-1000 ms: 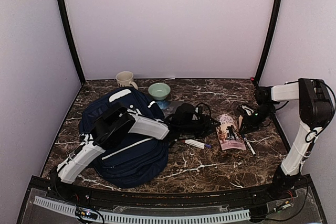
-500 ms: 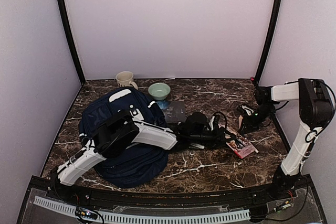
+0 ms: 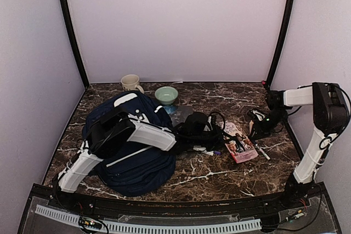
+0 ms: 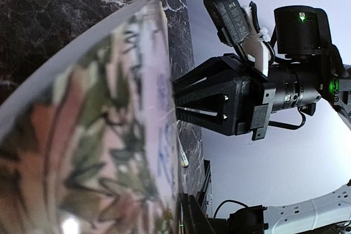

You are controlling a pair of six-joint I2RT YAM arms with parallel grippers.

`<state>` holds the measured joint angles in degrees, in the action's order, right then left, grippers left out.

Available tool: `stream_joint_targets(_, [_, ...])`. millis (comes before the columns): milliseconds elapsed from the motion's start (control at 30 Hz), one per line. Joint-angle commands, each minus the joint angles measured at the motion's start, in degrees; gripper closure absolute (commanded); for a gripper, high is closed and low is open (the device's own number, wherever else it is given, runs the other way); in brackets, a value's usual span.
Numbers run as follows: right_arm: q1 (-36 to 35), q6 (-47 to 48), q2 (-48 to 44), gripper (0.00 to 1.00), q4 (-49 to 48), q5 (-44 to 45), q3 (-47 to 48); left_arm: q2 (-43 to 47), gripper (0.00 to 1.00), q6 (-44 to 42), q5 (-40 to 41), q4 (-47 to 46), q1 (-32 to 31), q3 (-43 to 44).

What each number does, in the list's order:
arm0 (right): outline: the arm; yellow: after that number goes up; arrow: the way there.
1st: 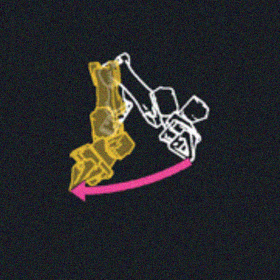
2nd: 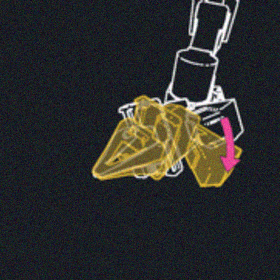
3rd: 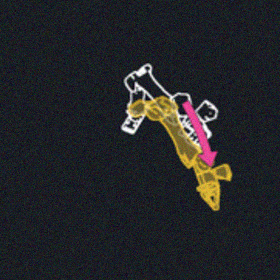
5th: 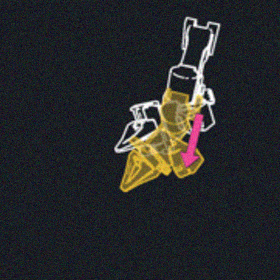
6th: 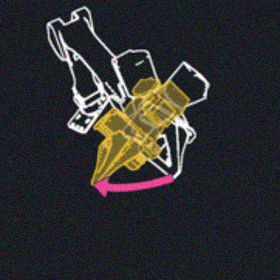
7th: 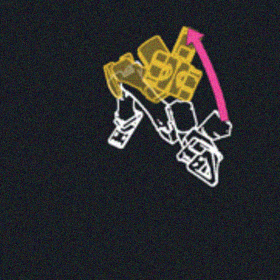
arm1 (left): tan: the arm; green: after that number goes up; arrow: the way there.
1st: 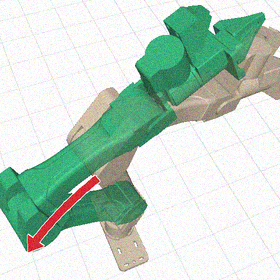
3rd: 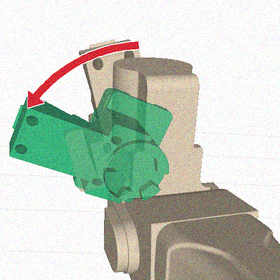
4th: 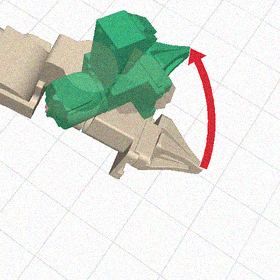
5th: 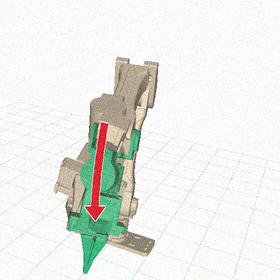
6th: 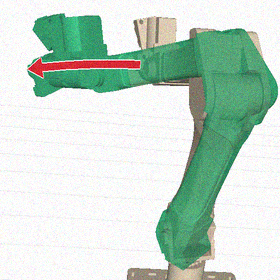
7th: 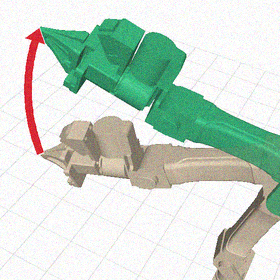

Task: Pack the student bag
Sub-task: Pick up the book at the center of the board, then pass from the left arm to the right

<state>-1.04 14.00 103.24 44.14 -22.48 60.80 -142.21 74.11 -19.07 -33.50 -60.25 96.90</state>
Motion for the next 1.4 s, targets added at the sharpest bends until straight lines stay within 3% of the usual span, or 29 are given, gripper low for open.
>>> stream_joint_targets(0, [-0.87, -0.33, 3.25, 0.73, -5.24, 6.55, -3.64, 5.44, 0.91, -2.67, -0.52, -0.27, -0.13, 0.5])
stream_joint_targets(233, [-0.06, 0.37, -5.32, 0.67, -1.71, 5.07, -1.34, 10.21, 0.95, -12.5, -2.03, 7.82, 0.11, 1.96])
stream_joint_targets(433, [0.29, -1.12, -14.2, 0.51, 1.08, 5.09, 2.29, 17.71, 0.98, -26.55, -6.27, 20.69, 0.92, 2.27])
stream_joint_targets(567, [1.1, 1.04, -17.17, 0.47, 5.77, -1.63, 8.27, 22.77, 1.0, -33.57, -7.77, 28.15, 1.01, 0.98])
stream_joint_targets(667, [1.09, 1.99, -23.91, 0.4, 2.08, -4.86, 9.32, 27.62, 1.0, -38.13, -7.63, 31.3, 1.37, -1.76])
stream_joint_targets(700, [1.12, 1.51, -26.54, 0.36, -0.66, -5.54, 8.7, 29.27, 1.0, -39.54, -7.71, 31.97, 1.7, -2.81])
stream_joint_targets(800, [1.2, 1.1, -31.35, 0.04, -3.9, -13.34, 7.72, 34.15, 1.0, -43.14, -8.54, 34.5, 3.07, -5.26])
stream_joint_targets(833, [1.21, 0.93, -32.0, 0.0, -3.78, -17.36, 7.76, 35.88, 1.0, -44.48, -9.19, 35.03, 3.46, -5.97])
stream_joint_targets(1067, [-1.43, 0.6, -33.25, 0.01, -11.28, -44.9, 4.12, 46.24, 1.0, -50.32, -9.97, 34.54, 5.4, -12.49])
stream_joint_targets(1367, [-15.63, -4.22, -24.76, 0.04, -17.36, -45.96, 4.83, 55.03, 1.0, -45.06, -13.2, 20.74, 9.59, -26.13])
